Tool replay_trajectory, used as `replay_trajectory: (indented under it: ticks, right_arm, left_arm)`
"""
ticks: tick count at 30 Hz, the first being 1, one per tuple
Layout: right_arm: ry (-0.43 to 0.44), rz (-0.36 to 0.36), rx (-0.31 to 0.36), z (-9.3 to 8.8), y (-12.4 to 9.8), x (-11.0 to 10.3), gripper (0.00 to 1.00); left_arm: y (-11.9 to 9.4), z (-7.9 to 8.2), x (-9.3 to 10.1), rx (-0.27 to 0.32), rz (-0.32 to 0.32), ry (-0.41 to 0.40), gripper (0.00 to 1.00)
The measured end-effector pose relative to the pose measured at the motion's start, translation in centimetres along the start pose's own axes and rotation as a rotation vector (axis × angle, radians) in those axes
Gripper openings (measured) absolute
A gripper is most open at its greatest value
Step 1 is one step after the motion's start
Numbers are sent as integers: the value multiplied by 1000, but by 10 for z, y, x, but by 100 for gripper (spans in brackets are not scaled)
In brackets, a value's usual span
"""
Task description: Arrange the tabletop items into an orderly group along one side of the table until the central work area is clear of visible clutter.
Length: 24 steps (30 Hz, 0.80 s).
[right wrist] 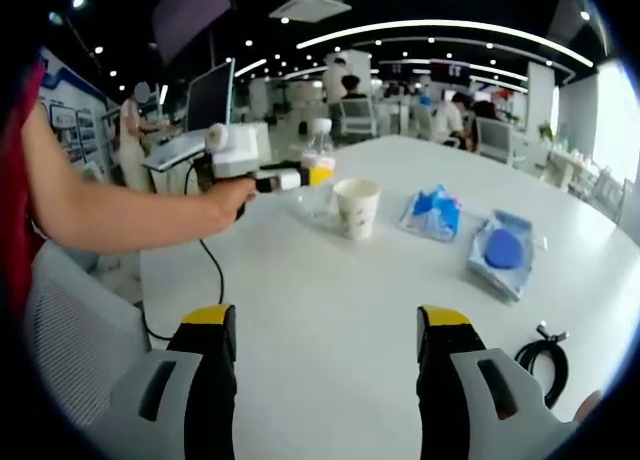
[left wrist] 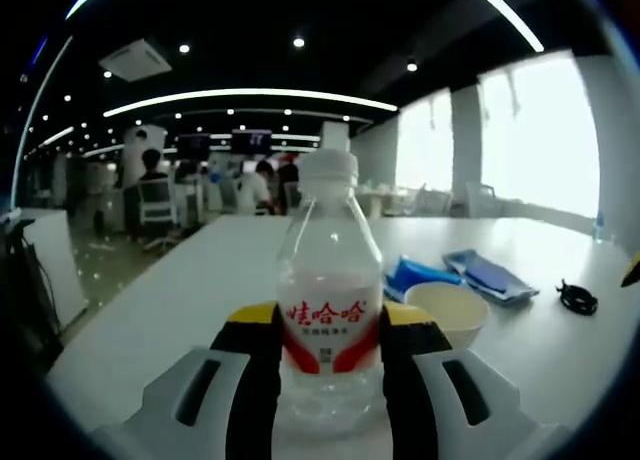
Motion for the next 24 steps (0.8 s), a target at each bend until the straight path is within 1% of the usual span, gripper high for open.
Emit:
replay_trajectory:
  ticks: [3, 6, 8, 12, 24]
  right_arm:
    - [2, -1, 4, 1, 0, 0, 73]
    - [4, -5, 7, 1, -1, 2, 73]
    - [4, -8, 6, 1, -1, 2, 73]
    - [5, -2, 6, 1, 1, 1, 73]
    - [7, 0, 5, 0, 1, 2, 73]
  left_arm:
    - [1, -1, -1, -1, 4, 9, 36]
    - [-2, -7, -2, -11, 9, 19, 36]
    - [-3, -4, -1, -7, 9, 17, 36]
    - [-2, -4, -1, -18, 11, 12, 36]
    - [-4, -5, -2, -22, 9, 21, 36]
Point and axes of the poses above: the point that each gripper's makers call its tool centre point, and the gripper's own axes: y roughly forward along the fingers, x roughly to its right, z roughly out of its top, the point moved 4 cm from there along -y, roughly backward along the fingers, and after that the axes turned 4 degrees about x, right-handed, at the moved point
